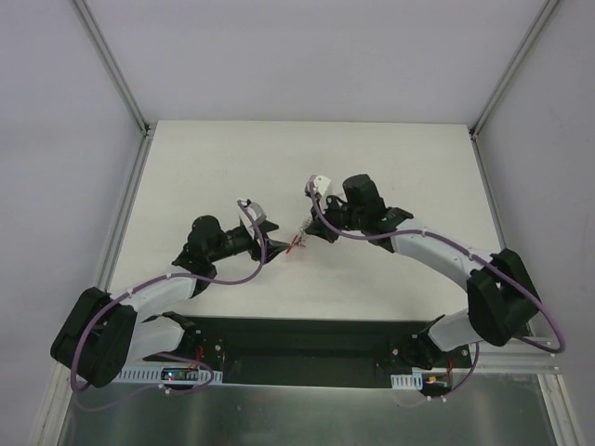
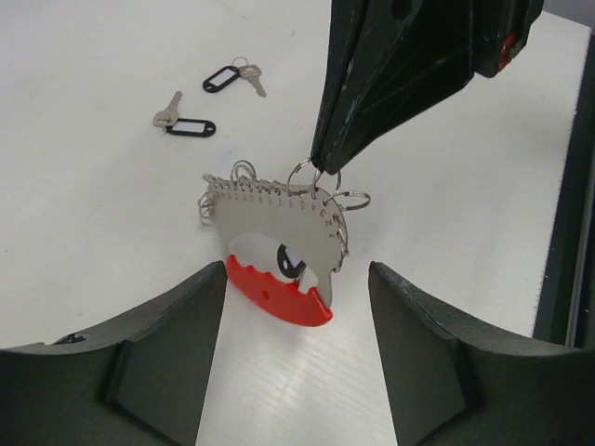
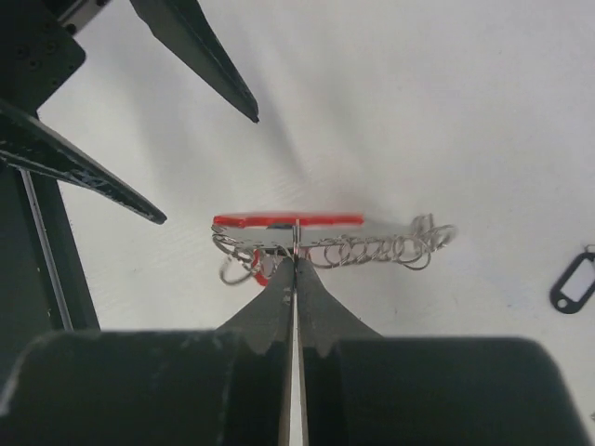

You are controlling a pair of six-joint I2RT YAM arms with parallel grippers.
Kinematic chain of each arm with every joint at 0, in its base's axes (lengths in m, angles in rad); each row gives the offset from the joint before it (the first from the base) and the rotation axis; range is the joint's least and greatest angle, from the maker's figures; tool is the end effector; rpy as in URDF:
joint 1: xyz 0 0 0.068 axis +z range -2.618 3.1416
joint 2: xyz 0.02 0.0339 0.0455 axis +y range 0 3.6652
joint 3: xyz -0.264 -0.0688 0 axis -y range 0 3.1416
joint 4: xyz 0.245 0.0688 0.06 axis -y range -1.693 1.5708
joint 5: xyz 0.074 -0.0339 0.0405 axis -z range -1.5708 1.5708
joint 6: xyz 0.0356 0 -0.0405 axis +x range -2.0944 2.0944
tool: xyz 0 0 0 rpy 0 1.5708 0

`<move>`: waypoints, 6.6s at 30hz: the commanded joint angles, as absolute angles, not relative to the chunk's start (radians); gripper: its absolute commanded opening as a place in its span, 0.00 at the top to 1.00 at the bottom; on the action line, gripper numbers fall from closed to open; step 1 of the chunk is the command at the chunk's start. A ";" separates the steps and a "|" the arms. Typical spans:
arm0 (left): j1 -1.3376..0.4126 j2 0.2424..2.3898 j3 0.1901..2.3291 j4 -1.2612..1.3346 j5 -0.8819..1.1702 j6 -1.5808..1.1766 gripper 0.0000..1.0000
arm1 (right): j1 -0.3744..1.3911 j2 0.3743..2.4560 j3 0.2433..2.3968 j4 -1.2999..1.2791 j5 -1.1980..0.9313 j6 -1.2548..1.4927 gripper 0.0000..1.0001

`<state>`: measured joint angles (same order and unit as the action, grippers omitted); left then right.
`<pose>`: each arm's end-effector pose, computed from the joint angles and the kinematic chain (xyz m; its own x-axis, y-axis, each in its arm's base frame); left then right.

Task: Put the keys on the keyring

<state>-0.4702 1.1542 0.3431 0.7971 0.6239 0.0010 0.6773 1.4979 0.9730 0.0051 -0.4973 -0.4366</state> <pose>0.1941 -0.1220 0.2172 -0.0116 0.0068 -0.9999 0.8885 0.4589 -0.0072 0.2498 0.2227 0.2536 0.0186 -0.4620 -0.8867 -0.9552 0.2539 -0.1523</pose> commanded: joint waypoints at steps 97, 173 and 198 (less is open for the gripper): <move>-0.656 1.091 0.713 0.193 0.629 0.281 1.00 | 0.755 1.169 0.943 -0.107 -0.476 -0.529 0.54; -0.696 0.442 0.675 -0.313 -0.265 -0.032 0.01 | 0.799 1.697 1.069 -0.264 -0.413 -0.589 0.61; -0.611 0.494 0.657 -0.354 -0.236 0.029 0.01 | 0.781 1.762 1.178 -0.147 -0.301 -0.436 0.56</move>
